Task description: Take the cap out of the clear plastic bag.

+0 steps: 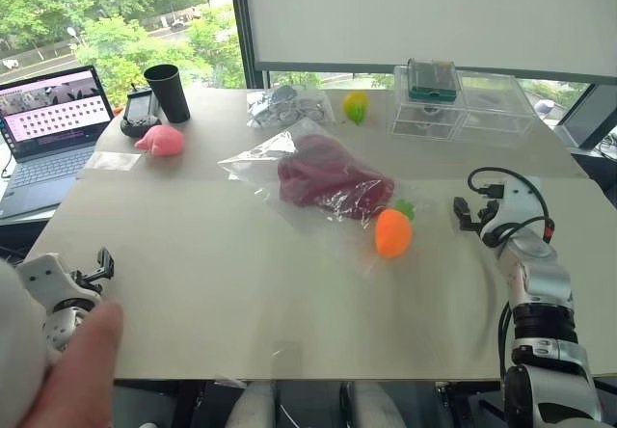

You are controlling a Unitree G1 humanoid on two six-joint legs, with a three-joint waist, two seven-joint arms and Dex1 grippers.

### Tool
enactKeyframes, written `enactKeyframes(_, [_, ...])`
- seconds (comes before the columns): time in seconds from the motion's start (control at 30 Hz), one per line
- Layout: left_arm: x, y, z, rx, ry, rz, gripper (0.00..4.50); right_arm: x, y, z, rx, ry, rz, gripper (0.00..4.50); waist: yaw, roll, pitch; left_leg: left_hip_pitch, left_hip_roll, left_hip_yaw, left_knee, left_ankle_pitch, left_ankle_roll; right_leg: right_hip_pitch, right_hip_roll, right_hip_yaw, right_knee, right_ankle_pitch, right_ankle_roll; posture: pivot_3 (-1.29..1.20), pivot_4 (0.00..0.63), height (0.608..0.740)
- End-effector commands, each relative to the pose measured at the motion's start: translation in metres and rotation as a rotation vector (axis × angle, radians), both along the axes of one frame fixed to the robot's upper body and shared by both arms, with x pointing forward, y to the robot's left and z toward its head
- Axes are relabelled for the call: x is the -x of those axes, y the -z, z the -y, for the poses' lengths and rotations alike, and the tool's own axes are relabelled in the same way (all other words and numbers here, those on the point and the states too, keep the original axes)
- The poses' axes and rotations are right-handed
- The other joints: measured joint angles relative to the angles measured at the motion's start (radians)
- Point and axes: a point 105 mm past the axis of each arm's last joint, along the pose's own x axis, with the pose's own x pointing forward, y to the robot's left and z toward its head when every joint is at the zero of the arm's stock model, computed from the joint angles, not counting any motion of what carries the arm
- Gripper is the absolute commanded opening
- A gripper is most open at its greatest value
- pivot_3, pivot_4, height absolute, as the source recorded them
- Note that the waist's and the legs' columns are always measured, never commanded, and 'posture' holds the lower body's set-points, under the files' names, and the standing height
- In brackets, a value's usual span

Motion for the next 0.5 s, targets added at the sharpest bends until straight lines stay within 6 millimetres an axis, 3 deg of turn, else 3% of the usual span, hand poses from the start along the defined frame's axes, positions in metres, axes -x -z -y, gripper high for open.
enactKeyframes(0.03, [-0.012, -0.013, 0.014, -0.073, 0.098, 0.012, 4.50, -0.002, -0.021, 0.008, 0.005, 0.024, 0.070, 4.46, 0.000, 0.000, 0.000, 0.000, 0.000, 0.000, 0.000, 0.000, 0.000, 0.000, 0.000, 0.000, 0.000, 0.000, 0.000, 0.00, 0.150, 0.740])
enactKeyframes(0.13, [-0.036, -0.048, 0.067, -0.181, 0.422, 0.045, 4.50, -0.002, -0.032, 0.012, -0.029, 0.018, 0.095, 4.46, 0.003, 0.000, 0.000, 0.000, 0.000, 0.000, 0.000, 0.000, 0.000, 0.000, 0.000, 0.000, 0.000, 0.000, 0.000, 0.00, 0.150, 0.740])
enactKeyframes(0.23, [-0.039, -0.078, 0.111, -0.196, 0.662, 0.091, 4.50, -0.001, -0.047, -0.001, -0.014, -0.110, 0.096, 4.46, 0.004, 0.000, 0.001, -0.003, 0.000, 0.000, 0.001, 0.000, 0.000, -0.001, 0.000, 0.000, -0.001, 0.001, 0.001, 0.00, 0.150, 0.740])
enactKeyframes(0.37, [-0.022, -0.100, 0.174, -0.192, 1.012, 0.089, 4.50, 0.016, -0.072, -0.036, 0.006, -0.384, 0.049, 4.46, -0.006, 0.002, 0.002, -0.007, -0.001, 0.003, 0.001, -0.001, 0.001, -0.004, -0.001, 0.003, -0.003, 0.004, -0.002, 0.00, 0.150, 0.740])
enactKeyframes(0.5, [0.001, -0.106, 0.205, -0.193, 1.248, 0.024, 4.50, 0.054, -0.096, -0.063, 0.071, -0.669, -0.020, 4.46, -0.016, 0.003, 0.003, -0.009, 0.000, 0.005, 0.000, -0.003, 0.004, -0.008, 0.000, 0.005, -0.002, 0.003, -0.002, 0.00, 0.150, 0.740])
